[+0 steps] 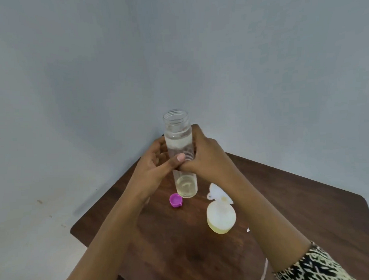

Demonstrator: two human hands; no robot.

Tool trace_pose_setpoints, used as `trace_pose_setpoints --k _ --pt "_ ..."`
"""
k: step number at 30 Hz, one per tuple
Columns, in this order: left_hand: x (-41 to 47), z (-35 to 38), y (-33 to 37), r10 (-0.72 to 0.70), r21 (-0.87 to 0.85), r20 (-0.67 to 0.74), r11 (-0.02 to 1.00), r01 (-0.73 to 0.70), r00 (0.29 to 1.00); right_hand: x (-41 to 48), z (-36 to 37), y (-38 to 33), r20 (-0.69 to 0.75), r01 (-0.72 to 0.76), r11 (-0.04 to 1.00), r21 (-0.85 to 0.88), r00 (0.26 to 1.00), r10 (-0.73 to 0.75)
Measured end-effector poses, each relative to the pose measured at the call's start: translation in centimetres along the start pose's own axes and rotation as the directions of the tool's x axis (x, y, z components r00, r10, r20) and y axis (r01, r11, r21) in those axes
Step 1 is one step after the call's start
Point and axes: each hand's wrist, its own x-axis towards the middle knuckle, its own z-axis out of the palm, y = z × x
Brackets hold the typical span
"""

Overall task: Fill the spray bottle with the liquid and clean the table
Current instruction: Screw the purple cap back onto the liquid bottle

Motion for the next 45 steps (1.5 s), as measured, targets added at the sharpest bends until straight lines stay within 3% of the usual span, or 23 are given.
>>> trace_pose_setpoints --k 5,10,14,18,22,27,36,40,42,45 --pt "1.3 -4.0 -1.3 -0.064 -0.055 -0.147 0.997 0.057 0.987 3.6 6.3 -1.2 0.039 0.007 1.000 -0.007 0.999 -0.007" --pt "2.0 -7.4 -3.8 -0.098 -0.058 -0.286 0.995 0.084 0.953 5.9 11.2 0.1 0.159 -0.071 0.991 0.111 0.986 0.052" --pt "2.6 -10.0 -6.4 -0.138 -0.046 -0.385 0.990 0.130 0.913 6.5 13.9 3.4 0.247 -0.260 0.955 0.144 0.944 0.220" --pt "2.4 -11.6 -8.9 -0.194 -0.026 -0.388 0.979 0.200 0.901 6.3 17.5 8.3 0.296 -0.394 0.896 -0.206 0.847 0.441" --pt "2.0 -12.4 -10.3 -0.246 -0.040 -0.361 0.968 0.249 0.899 5.4 20.7 11.3 0.297 -0.367 0.754 -0.545 0.756 0.583" --pt "2.1 -12.9 -11.4 -0.269 -0.025 -0.335 0.961 0.277 0.903 5.4 22.5 12.8 0.280 -0.365 0.700 -0.614 0.728 0.626" --pt "2.5 -13.5 -11.8 -0.264 -0.038 -0.300 0.964 0.265 0.917 5.1 23.0 15.0 0.133 -0.272 0.551 -0.789 0.801 0.584" --pt "2.6 -13.5 -12.2 -0.279 -0.035 -0.276 0.959 0.280 0.920 5.2 22.6 15.5 0.150 -0.408 0.582 -0.703 0.715 0.683" --pt "2.7 -13.4 -12.5 -0.283 -0.029 -0.261 0.958 0.286 0.923 6.0 22.0 14.9 0.175 -0.450 0.631 -0.632 0.711 0.681" --pt "2.7 -13.1 -12.7 -0.278 -0.029 -0.247 0.960 0.280 0.928 7.9 19.7 12.3 0.267 -0.550 0.766 -0.332 0.724 0.636"
